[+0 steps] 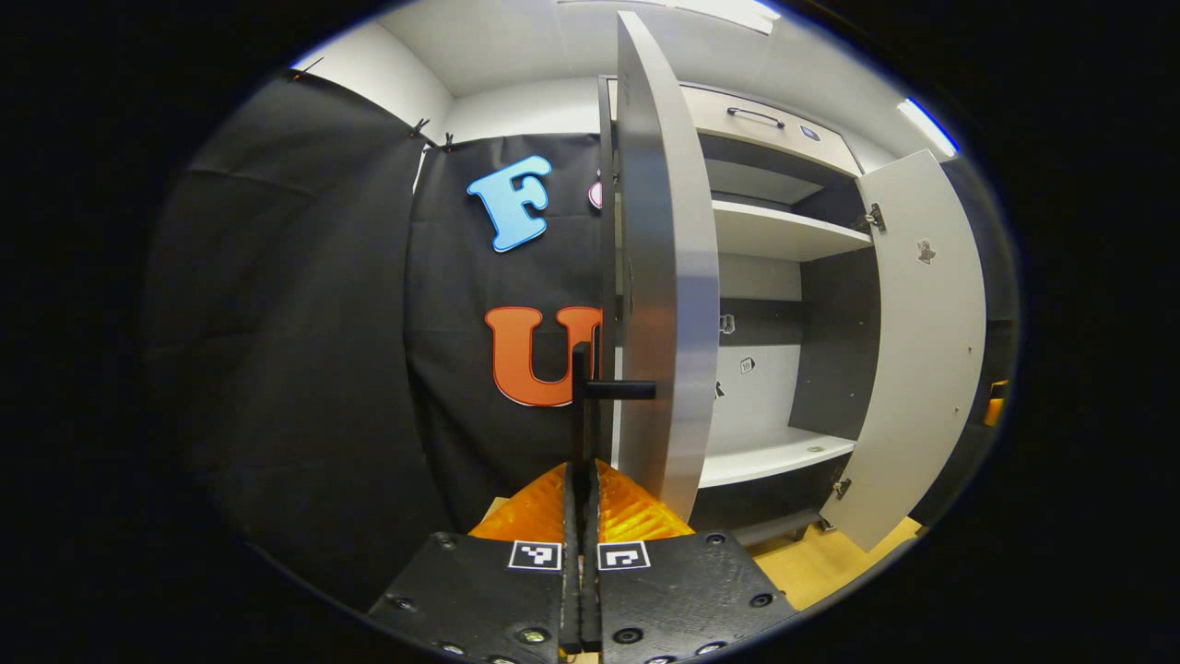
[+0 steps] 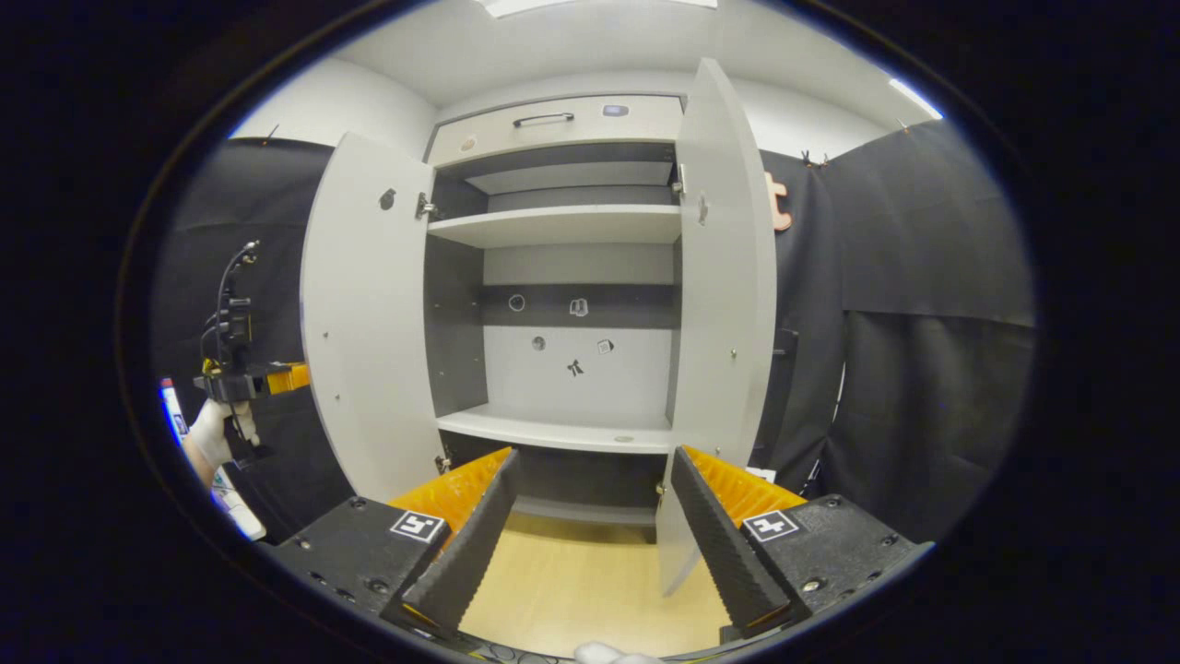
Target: Open the right door of the double-door shoe cabinet with the right hand, and open the left door with the left hand.
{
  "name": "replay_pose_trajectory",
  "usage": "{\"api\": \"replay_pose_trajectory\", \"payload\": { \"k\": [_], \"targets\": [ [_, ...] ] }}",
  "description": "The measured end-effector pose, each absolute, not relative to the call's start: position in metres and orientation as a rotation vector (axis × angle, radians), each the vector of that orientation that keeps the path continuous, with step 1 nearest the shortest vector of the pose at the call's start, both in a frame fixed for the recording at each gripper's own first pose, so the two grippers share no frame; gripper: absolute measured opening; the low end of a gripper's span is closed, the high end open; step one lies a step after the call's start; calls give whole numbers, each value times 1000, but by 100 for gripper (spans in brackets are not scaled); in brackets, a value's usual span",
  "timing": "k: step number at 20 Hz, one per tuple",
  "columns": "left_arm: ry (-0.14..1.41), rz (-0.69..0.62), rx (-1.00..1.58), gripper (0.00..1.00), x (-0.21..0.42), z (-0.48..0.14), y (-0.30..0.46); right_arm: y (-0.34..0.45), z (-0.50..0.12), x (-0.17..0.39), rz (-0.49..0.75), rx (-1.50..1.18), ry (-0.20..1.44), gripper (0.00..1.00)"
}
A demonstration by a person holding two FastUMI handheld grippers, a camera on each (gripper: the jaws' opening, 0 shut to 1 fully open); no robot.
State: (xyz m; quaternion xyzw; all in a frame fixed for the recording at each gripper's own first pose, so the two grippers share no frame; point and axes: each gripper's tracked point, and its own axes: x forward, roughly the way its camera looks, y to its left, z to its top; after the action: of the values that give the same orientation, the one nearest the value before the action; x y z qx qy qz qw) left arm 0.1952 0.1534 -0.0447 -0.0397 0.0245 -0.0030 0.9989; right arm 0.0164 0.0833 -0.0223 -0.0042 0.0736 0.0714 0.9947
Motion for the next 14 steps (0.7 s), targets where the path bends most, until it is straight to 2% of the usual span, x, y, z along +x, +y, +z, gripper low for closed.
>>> {"api": "replay_pose_trajectory", "payload": {
  "k": [4,5,6,7,9,13,14],
  "targets": [
    [60,-3,-69,0,195,-45,152,86,-22,16,149,-14,147,100],
    [65,2,-68,10,193,-45,154,87,-22,16,150,-14,147,100],
    [64,11,-58,1,192,-44,155,87,-21,15,149,-14,146,100],
    [57,27,-40,2,188,-43,159,87,-21,15,150,-15,147,100],
    [41,80,9,16,182,-41,173,87,-21,14,152,-16,144,100],
    [54,99,-9,79,173,-46,185,91,-21,14,157,-17,143,100],
    [55,96,-30,89,170,-47,186,91,-21,14,158,-17,139,100]
  ]
}}
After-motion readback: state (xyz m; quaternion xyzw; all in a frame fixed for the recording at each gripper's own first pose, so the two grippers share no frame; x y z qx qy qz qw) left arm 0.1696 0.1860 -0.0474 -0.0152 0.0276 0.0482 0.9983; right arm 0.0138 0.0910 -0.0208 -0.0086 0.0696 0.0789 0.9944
